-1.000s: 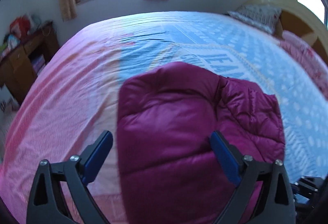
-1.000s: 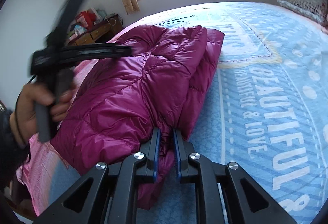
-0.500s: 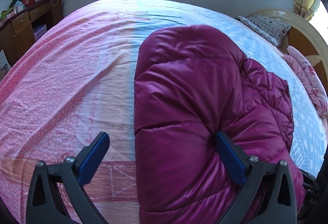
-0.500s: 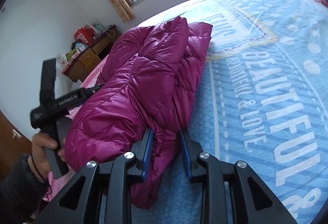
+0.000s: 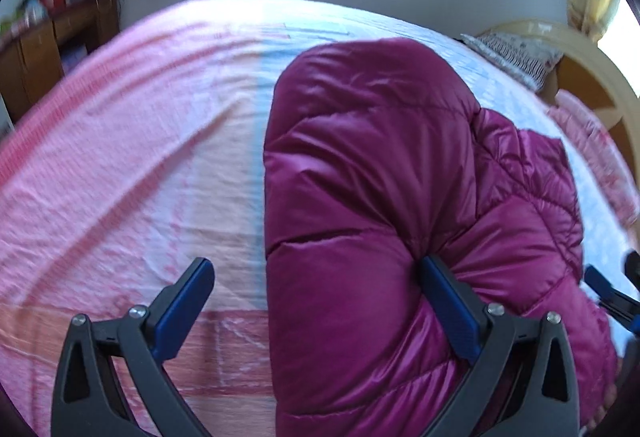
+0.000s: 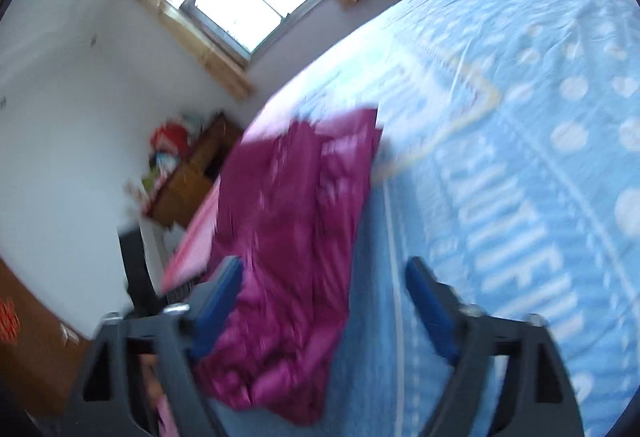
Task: Fold large clothes
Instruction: 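Grasp the jacket bundle with both grippers and lift it off the bed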
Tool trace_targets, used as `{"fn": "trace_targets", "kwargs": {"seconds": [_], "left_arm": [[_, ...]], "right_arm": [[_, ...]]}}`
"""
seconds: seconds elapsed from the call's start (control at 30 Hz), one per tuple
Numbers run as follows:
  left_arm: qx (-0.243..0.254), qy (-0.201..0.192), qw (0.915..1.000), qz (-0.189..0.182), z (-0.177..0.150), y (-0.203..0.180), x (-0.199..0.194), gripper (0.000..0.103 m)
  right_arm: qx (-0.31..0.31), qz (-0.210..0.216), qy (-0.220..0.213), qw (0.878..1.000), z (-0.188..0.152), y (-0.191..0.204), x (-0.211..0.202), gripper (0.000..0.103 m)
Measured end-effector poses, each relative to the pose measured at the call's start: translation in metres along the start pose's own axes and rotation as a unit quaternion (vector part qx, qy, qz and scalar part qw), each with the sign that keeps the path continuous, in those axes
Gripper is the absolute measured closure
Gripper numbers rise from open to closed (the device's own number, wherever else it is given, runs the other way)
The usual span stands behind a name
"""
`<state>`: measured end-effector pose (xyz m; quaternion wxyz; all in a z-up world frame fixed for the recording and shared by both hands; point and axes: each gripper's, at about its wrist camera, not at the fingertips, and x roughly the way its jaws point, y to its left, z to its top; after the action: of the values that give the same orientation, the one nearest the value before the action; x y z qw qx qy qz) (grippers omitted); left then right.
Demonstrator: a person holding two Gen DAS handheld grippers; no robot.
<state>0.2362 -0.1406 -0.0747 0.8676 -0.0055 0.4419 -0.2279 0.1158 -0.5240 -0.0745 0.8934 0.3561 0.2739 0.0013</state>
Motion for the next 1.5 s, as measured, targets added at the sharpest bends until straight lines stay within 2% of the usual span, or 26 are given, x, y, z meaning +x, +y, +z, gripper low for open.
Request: {"fn": "trace_targets", "kwargs": {"seconds": [0.17,0.27,0.33,0.4,0.43,0.47,0.5,0.53,0.57,0.6,0.73,0.93,1.17,1.5], "left_arm": [[-0.026,0.025,0.9985,-0.042,0.004,0.015,0.006,0.000],[-0.026,0.023,0.9980,-0.052,0.005,0.017,0.007,0.000],[-0.033,0.020,0.9971,-0.066,0.008,0.022,0.009,0.000],[-0.048,0.020,0.9962,-0.069,0.008,0.025,0.007,0.000],[-0.050,0.019,0.9963,-0.068,0.007,0.024,0.006,0.000],[-0.051,0.018,0.9963,-0.067,0.005,0.024,0.004,0.000],[-0.052,0.016,0.9961,-0.069,0.004,0.022,0.002,0.006],[-0.052,0.014,0.9946,-0.088,0.001,0.019,-0.001,0.025],[-0.055,0.015,0.9924,-0.109,-0.002,0.016,-0.002,0.036],[-0.061,0.013,0.9920,-0.110,-0.004,0.015,-0.006,0.039],[-0.042,0.003,0.9951,-0.089,-0.011,0.010,-0.022,0.048],[-0.039,-0.015,0.9968,-0.068,-0.044,0.011,-0.067,0.051],[-0.073,-0.029,0.9958,-0.047,-0.078,0.042,-0.108,0.052],[-0.112,-0.062,0.9917,-0.007,-0.102,0.084,-0.154,0.055]], "right_arm": [[-0.012,-0.024,0.053,0.998,0.028,0.001,0.054,0.016],[-0.029,-0.025,0.065,0.997,0.019,0.005,0.080,0.016],[-0.075,-0.050,0.055,0.994,0.007,0.022,0.084,0.016],[-0.090,-0.060,0.059,0.992,0.005,0.028,0.087,0.017],[-0.094,-0.059,0.060,0.992,0.005,0.028,0.087,0.020],[-0.096,-0.048,0.064,0.992,0.004,0.029,0.088,0.035],[-0.103,-0.027,0.082,0.991,0.002,0.029,0.090,0.045],[-0.103,-0.029,0.087,0.990,0.000,0.029,0.092,0.045],[-0.106,-0.039,0.087,0.990,-0.002,0.032,0.092,0.047],[-0.108,-0.042,0.090,0.989,-0.003,0.034,0.093,0.049],[-0.090,-0.045,0.092,0.991,-0.014,0.038,0.088,0.054],[-0.062,-0.004,0.094,0.994,-0.052,0.044,0.054,0.057],[-0.058,0.054,0.111,0.991,-0.099,0.076,0.035,0.058],[-0.082,0.095,0.160,0.979,-0.143,0.135,0.051,0.060]]}}
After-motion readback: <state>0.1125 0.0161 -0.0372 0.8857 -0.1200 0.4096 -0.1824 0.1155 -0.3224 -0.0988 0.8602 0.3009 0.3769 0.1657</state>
